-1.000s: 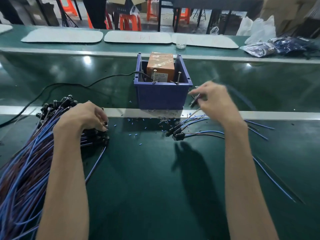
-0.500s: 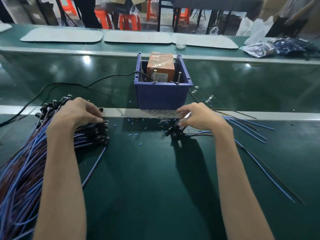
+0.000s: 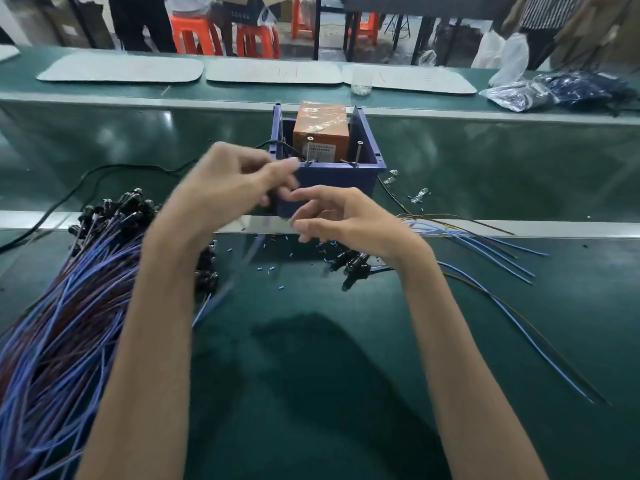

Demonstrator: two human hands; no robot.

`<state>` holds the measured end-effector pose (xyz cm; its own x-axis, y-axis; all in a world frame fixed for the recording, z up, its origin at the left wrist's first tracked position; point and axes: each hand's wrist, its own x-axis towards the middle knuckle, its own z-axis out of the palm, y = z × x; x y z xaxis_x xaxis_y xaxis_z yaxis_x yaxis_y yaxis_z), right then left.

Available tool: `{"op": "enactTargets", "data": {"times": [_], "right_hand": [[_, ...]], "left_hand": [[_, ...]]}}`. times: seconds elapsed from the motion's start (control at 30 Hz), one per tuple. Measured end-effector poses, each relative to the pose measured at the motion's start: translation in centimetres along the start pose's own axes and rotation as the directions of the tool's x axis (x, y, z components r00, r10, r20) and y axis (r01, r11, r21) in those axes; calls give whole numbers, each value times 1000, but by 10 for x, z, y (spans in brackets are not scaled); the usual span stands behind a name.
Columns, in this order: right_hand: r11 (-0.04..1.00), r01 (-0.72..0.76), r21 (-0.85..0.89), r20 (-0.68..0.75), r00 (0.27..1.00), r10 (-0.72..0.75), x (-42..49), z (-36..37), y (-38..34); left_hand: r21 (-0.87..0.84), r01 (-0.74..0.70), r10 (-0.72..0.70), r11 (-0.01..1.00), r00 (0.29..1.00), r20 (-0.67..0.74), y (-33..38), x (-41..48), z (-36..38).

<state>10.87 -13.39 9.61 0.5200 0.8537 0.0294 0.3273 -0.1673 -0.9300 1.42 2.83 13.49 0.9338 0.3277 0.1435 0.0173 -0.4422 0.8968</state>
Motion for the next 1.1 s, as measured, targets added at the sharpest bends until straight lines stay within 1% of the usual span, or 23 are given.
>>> {"op": "enactTargets", "data": {"times": [0.07, 0.13, 0.23, 0.27, 0.3, 0.33, 0.37, 0.4, 0.43, 0.47, 0.5, 0.53, 0.6, 0.67, 0.73, 0.8, 0.87, 0.93, 0.97, 1.03, 1.1], "right_hand": [[997, 32, 75, 19, 999, -33, 0, 2, 3], [980, 44, 195, -61, 998, -33, -3, -6, 7], [933, 69, 353, -208, 978, 6, -9, -25, 13], [915, 96, 391, -262, 965, 11, -11, -31, 14], [898, 126, 422, -322, 947, 18, -11, -35, 14], [886, 155, 437, -382, 924, 26, -11, -38, 13], [884, 176, 434, -430, 902, 31, -11, -40, 12], [892, 184, 412, -463, 886, 31, -11, -41, 11], [911, 178, 372, -483, 875, 26, -11, -42, 10], [935, 157, 318, -493, 870, 22, -11, -42, 9], [956, 129, 264, -496, 868, 20, -12, -42, 8], [969, 102, 224, -492, 870, 22, -12, -43, 7], [971, 82, 224, -475, 879, 36, -14, -44, 5], [949, 93, 302, -457, 888, 59, -16, -45, 2], [930, 89, 356, -449, 889, 87, -18, -47, 0], [906, 88, 415, -460, 879, 126, -19, -48, 1], [900, 86, 426, -491, 858, 151, -21, -51, 1], [940, 47, 338, -533, 833, 150, -24, -55, 2], [955, 22, 296, -547, 823, 151, -26, -55, 3], [959, 9, 283, -580, 798, 163, -28, -55, 3], [935, 60, 349, -640, 744, 191, -27, -54, 3]], "left_hand": [[-68, -51, 57, 996, 994, 91, 14, -2, 28], [-145, -71, 90, 987, 988, 128, 19, -3, 47], [-316, -102, 138, 943, 986, 93, 20, 0, 61], [-381, -95, 128, 920, 990, 63, 21, 0, 66], [-473, -52, 86, 880, 995, 51, 24, 0, 70], [-580, 39, -1, 813, 998, 66, 24, -1, 76], [-689, 196, -133, 698, 980, 145, 25, -1, 81], [-763, 364, -254, 534, 930, 266, 24, 0, 87], [-794, 496, -334, 353, 859, 388, 23, 0, 92], [-795, 572, -384, 204, 793, 473, 22, 0, 95], [-801, 592, -423, 92, 751, 506, 20, 1, 98], [-827, 562, -470, 19, 735, 489, 17, 2, 100], [-911, 408, -559, -59, 743, 368, 16, 6, 101], [-975, 202, -634, -93, 743, 214, 14, 9, 100], [-993, 31, -706, -117, 701, 105, 9, 11, 98], [-995, -45, -754, -92, 656, 40, 2, 10, 98], [-997, -53, -755, -58, 655, 9, -1, 9, 99], [-999, -29, -725, -28, 689, 1, -4, 9, 101], [-1000, 8, -707, 7, 707, 1, -4, 10, 103], [-982, 120, -654, 142, 756, -2, -4, 8, 107], [-925, 223, -575, 308, 818, 6, -4, 7, 111]]}}
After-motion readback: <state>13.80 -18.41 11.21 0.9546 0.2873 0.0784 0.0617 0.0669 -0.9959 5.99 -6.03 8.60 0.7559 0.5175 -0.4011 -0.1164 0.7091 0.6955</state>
